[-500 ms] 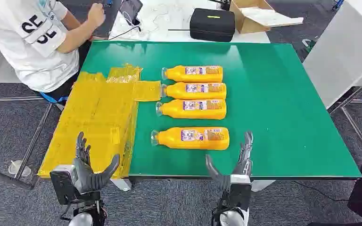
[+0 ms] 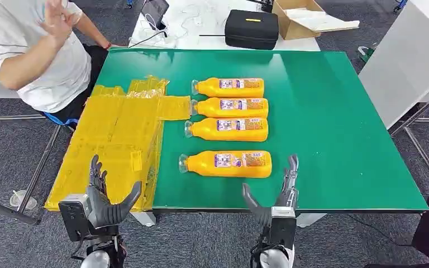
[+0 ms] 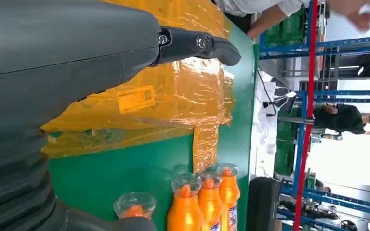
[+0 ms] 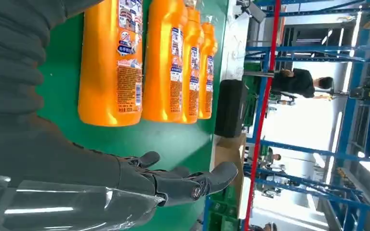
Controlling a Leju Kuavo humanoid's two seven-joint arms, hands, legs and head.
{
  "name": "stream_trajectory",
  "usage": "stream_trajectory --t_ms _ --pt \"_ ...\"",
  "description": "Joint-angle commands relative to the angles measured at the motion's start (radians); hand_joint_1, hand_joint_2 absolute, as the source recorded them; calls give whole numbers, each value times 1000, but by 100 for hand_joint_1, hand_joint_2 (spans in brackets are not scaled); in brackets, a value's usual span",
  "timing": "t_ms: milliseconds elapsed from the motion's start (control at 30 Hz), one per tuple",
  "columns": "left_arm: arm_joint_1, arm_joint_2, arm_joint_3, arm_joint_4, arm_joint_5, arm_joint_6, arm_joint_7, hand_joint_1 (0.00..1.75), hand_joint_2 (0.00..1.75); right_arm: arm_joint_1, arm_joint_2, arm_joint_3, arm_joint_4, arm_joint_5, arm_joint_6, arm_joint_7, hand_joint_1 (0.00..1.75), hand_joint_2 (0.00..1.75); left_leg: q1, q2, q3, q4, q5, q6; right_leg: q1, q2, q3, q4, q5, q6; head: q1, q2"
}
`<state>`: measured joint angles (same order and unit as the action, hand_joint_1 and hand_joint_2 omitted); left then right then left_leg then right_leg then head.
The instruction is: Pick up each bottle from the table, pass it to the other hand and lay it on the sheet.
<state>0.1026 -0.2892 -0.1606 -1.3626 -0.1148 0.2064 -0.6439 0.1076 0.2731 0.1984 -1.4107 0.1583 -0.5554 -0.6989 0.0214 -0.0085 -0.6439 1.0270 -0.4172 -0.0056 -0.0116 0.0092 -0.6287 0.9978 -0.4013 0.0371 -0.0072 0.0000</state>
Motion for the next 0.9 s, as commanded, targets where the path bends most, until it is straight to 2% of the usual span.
stream_trajectory --t_ms 33,300,333,367,400,433,533,633,667,733,800,900 --pt "-57 18 3 43 -11 -9 -3 0 175 -69 -40 2 42 59 -7 9 0 175 -1 1 4 -1 0 1 0 -1 4 -1 0 -1 0 0" --pt "-93 25 -2 38 -26 -34 -6 0 175 -174 -107 -4 33 265 -5 133 0 175 -1 1 3 -1 0 2 0 0 3 -1 0 -1 0 0" --pt "-101 26 -2 43 -26 -35 -6 0 175 -210 -127 1 49 302 19 188 0 175 -1 1 3 -1 0 2 0 -1 3 -1 0 0 0 0" --pt "-103 26 -2 43 -26 -35 -6 0 175 -220 -130 -2 51 303 24 196 0 175 0 1 2 -1 1 1 0 0 2 -1 1 0 0 0" --pt "-106 27 -3 46 -26 -38 -6 0 175 -231 -134 -4 58 309 29 198 0 175 -1 2 7 -2 0 3 0 0 7 -2 0 -1 0 0" --pt "-107 27 -3 48 -26 -40 -6 0 175 -251 -147 2 79 362 23 236 0 175 -1 1 4 -1 0 2 0 0 4 -1 1 0 0 0" --pt "-121 30 -2 60 -27 -51 -5 0 175 -360 -208 31 157 469 101 384 0 175 -1 2 4 -1 0 2 0 1 4 -2 1 0 0 0" --pt "-124 30 1 64 -27 -53 -5 0 175 -404 -217 22 194 464 123 408 0 175 -1 4 7 -2 0 3 -1 2 6 -2 1 -1 0 0" --pt "-124 30 1 64 -27 -53 -5 0 175 -404 -217 22 194 464 123 408 0 175 -1 2 3 -1 1 1 0 1 3 -1 1 0 0 0" --pt "-124 31 3 63 -27 -58 -4 0 175 -440 -246 57 231 511 193 481 0 175 -1 1 5 -1 1 2 0 -1 5 -2 1 -1 0 0" --pt "-124 34 13 67 -27 -63 -1 0 175 -521 -285 105 313 514 336 560 0 175 -1 2 3 -1 1 2 0 2 3 -1 1 0 0 0" --pt "-119 30 28 78 -29 -71 -3 0 175 -560 -283 114 364 517 356 569 0 175 -1 4 3 -1 1 2 0 3 3 -1 2 0 0 0"
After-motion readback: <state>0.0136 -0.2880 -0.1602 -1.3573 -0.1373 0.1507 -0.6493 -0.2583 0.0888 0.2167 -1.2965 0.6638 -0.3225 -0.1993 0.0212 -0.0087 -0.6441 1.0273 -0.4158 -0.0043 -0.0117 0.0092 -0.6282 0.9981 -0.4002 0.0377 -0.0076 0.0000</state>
